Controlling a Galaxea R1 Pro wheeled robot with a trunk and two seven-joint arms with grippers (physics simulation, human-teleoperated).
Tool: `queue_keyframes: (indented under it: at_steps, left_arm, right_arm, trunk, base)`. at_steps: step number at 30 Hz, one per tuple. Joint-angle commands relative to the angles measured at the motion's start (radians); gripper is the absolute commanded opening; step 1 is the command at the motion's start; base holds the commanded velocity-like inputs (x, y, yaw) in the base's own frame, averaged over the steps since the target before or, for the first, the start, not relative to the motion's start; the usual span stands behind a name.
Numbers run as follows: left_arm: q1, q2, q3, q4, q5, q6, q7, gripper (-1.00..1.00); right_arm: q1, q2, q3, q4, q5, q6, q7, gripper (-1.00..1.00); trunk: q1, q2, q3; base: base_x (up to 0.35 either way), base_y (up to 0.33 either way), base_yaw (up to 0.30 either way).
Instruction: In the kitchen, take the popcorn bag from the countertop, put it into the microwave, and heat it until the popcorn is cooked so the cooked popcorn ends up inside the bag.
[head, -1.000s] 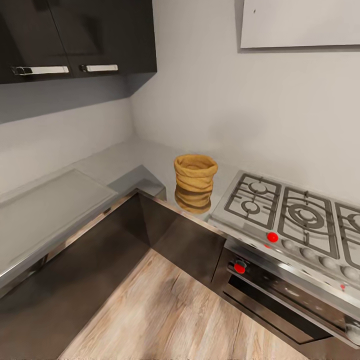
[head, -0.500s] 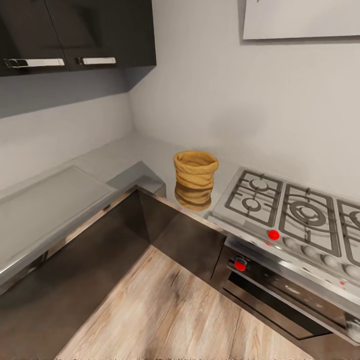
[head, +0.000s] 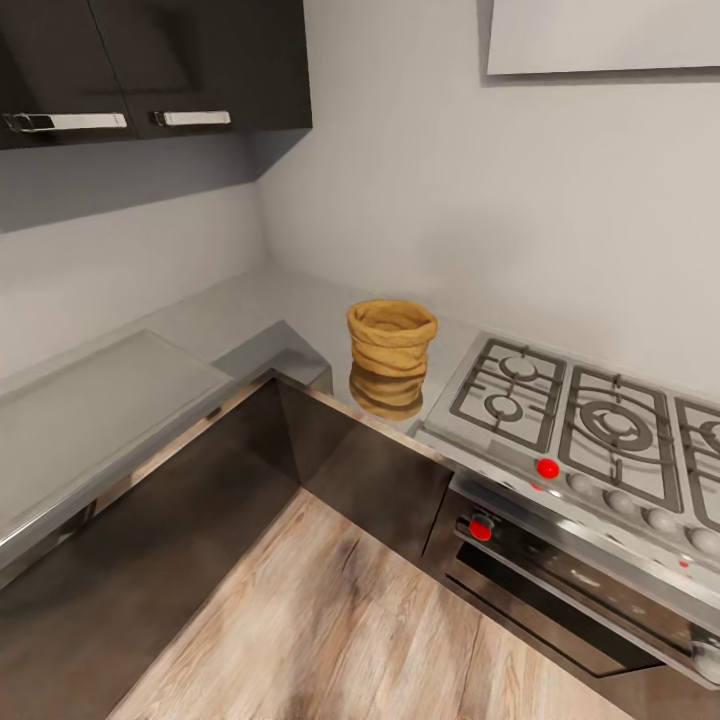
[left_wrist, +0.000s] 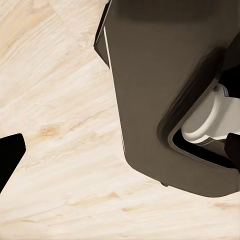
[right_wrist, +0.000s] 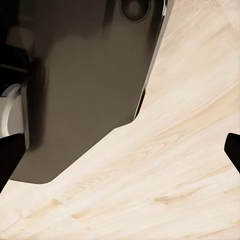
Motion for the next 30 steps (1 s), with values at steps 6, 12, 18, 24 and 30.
queue_keyframes:
  at_steps: [6,12,18,24,30]
  left_arm:
    - [0.000,-0.001,0.006,-0.001,-0.002,-0.002,0.000,1.00]
    - [0.000,-0.002,0.004,-0.001,-0.008,-0.002,0.000,1.00]
    - [0.000,-0.002,0.003,-0.001,-0.010,-0.002,0.002,1.00]
    - [0.000,-0.002,0.003,-0.001,-0.010,-0.002,0.004,1.00]
    - [0.000,-0.008,0.002,-0.001,-0.010,-0.003,0.009,1.00]
  right_arm:
    - [-0.001,-0.004,-0.007,0.000,0.013,0.001,0.002,1.00]
    - [-0.001,0.021,-0.010,-0.145,0.015,0.005,0.022,1.00]
    - [-0.001,0.110,0.106,-0.622,0.010,0.287,0.086,1.00]
    - [-0.001,0.183,0.247,-1.151,0.009,0.751,0.247,1.00]
    - [0.001,0.200,0.368,-1.540,0.006,1.074,0.307,1.00]
  trunk:
    - [0.000,-0.001,-0.001]
    - [0.000,-0.001,-0.001]
    - [0.000,-0.001,-0.001]
    - [0.000,-0.001,-0.001]
    - [0.000,-0.001,-0.001]
  base:
    - [0.000,0.000,0.000]
    - [0.000,0.000,0.000]
    - [0.000,0.000,0.000]
    - [0.000,0.000,0.000]
    - [0.000,0.000,0.000]
